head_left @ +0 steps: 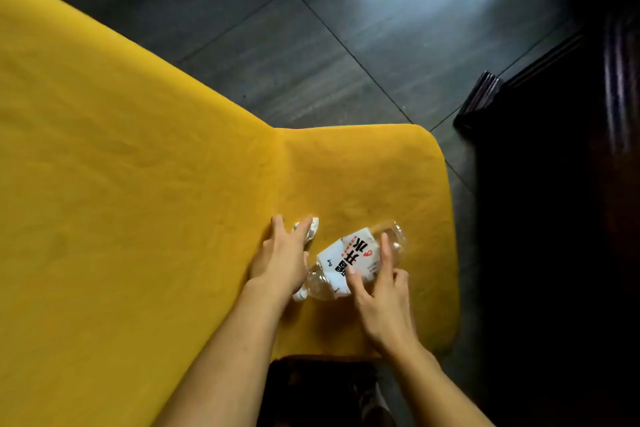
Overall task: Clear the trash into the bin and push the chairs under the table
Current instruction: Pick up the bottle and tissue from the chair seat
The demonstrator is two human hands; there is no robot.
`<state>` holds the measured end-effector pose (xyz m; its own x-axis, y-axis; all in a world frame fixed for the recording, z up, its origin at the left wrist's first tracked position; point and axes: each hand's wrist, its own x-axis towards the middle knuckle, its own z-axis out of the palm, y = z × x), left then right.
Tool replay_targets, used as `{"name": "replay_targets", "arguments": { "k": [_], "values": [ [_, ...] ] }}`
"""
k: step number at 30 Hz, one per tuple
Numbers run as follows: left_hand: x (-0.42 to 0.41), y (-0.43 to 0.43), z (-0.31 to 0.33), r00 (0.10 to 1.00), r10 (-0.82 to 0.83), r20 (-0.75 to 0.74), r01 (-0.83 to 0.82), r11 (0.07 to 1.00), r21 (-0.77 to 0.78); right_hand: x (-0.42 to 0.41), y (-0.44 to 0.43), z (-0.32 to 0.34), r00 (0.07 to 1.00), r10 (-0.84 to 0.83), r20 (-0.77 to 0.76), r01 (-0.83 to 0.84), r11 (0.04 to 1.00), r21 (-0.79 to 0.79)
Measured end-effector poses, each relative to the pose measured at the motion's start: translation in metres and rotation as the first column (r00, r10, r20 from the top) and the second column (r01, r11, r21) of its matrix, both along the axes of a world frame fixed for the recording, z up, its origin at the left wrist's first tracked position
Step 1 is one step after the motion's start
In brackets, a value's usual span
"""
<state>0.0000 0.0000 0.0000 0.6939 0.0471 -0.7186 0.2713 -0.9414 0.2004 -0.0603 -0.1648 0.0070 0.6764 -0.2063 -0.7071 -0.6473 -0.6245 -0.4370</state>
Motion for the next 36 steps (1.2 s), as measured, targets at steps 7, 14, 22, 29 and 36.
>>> {"name": "replay_targets", "arguments": {
  "k": [7, 14, 22, 29, 36],
  "values": [
    [-0.007, 0.000, -0.031, 0.986, 0.127, 0.108, -0.123, 0.991, -0.045, 0.011, 0.013, -0.029, 0.984, -0.138, 0.113, 0.131, 0.989, 0.068],
    [0.009, -0.001, 0.011, 0.966, 0.239, 0.095, -0.233, 0.970, -0.065, 0.046, -0.002, 0.010, 0.979, -0.121, 0.166, 0.115, 0.992, 0.045],
    [0.015, -0.011, 0.119, 0.740, 0.661, 0.129, -0.562, 0.711, -0.423, 0.086, -0.018, 0.107, 0.951, -0.181, 0.251, 0.136, 0.973, 0.187],
    [0.008, -0.012, 0.249, 0.420, 0.907, -0.035, -0.624, 0.260, -0.737, 0.090, -0.021, 0.223, 0.905, -0.214, 0.369, 0.104, 0.950, 0.295],
    [-0.021, 0.002, 0.337, 0.278, 0.952, -0.130, -0.540, 0.043, -0.841, 0.080, -0.011, 0.317, 0.901, -0.308, 0.305, 0.082, 0.812, 0.578]
  ]
}}
